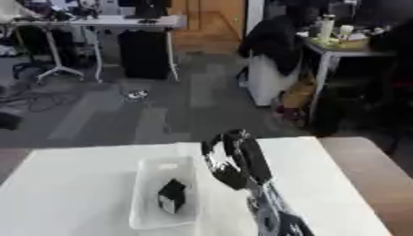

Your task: Pick up objects on the table and place them in the box.

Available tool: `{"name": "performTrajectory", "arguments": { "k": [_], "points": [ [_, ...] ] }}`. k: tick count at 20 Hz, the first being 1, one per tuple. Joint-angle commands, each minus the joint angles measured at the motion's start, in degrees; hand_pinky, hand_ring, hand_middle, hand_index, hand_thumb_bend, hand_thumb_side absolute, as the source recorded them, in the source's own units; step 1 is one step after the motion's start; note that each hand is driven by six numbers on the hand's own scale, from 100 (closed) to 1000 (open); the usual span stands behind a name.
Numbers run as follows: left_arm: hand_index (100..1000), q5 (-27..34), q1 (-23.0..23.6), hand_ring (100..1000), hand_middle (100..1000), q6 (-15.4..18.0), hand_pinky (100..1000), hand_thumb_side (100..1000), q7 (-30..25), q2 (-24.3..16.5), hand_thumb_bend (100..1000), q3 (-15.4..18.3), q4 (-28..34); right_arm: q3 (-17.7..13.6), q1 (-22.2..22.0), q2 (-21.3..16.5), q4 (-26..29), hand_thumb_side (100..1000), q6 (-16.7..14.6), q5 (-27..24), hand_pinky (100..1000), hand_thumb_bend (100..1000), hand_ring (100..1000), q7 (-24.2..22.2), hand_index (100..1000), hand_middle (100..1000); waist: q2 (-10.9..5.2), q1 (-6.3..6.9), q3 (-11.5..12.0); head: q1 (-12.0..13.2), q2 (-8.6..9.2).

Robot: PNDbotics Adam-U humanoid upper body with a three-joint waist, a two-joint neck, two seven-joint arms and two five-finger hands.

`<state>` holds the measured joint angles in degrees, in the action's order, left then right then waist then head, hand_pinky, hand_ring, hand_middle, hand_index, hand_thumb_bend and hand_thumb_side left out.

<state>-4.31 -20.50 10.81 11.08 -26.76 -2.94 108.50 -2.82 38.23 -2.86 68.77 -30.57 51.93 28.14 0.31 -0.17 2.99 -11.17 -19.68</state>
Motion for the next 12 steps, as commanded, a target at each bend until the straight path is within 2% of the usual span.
{"name": "performTrajectory", "arguments": {
  "k": [1,2,3,4,8,12],
  "points": [
    [872,0.03,-0.84,628,804,0.22,605,1000,-0.70,-1.73,155,0.24,0.89,3.14,-0.69,-0.83,7.77,946,-1.16,-8.61,100,176,100,7.21,460,148,-0.74,0.10,0.19,-2.60,3.18],
    [870,0.11,-0.86,626,801,0.31,601,1000,-0.88,-1.70,155,0.19,0.91,5.13,-0.93,-1.72,10.80,950,-1.08,-14.74,100,160,100,9.55,457,159,-0.76,0.13,0.25,-3.43,3.84],
    [870,0.18,-0.84,626,801,0.42,601,1000,-1.00,-1.66,151,0.21,0.94,6.28,-0.93,-2.12,13.86,993,-0.78,-19.54,100,324,100,10.20,457,159,-0.75,0.17,0.25,-4.01,4.35],
    [870,0.25,-0.78,622,800,0.50,597,1000,-1.12,-1.63,155,0.21,0.93,6.74,-0.74,-1.86,16.82,962,-0.39,-22.73,100,132,116,9.85,471,195,-0.77,0.27,0.24,-4.35,4.75],
    [870,0.32,-0.76,622,800,0.79,595,1000,-1.53,-1.46,154,0.35,0.89,6.03,-2.00,0.83,27.45,972,2.41,-25.96,100,117,141,5.47,491,217,-0.65,0.52,0.10,-4.51,5.95],
    [870,0.35,-0.78,621,800,0.83,595,1000,-1.57,-1.31,154,0.45,0.84,5.56,-3.62,1.25,32.41,978,6.02,-26.37,100,128,150,1.57,493,228,-0.65,0.58,-0.05,-3.58,6.26]
  ]
}}
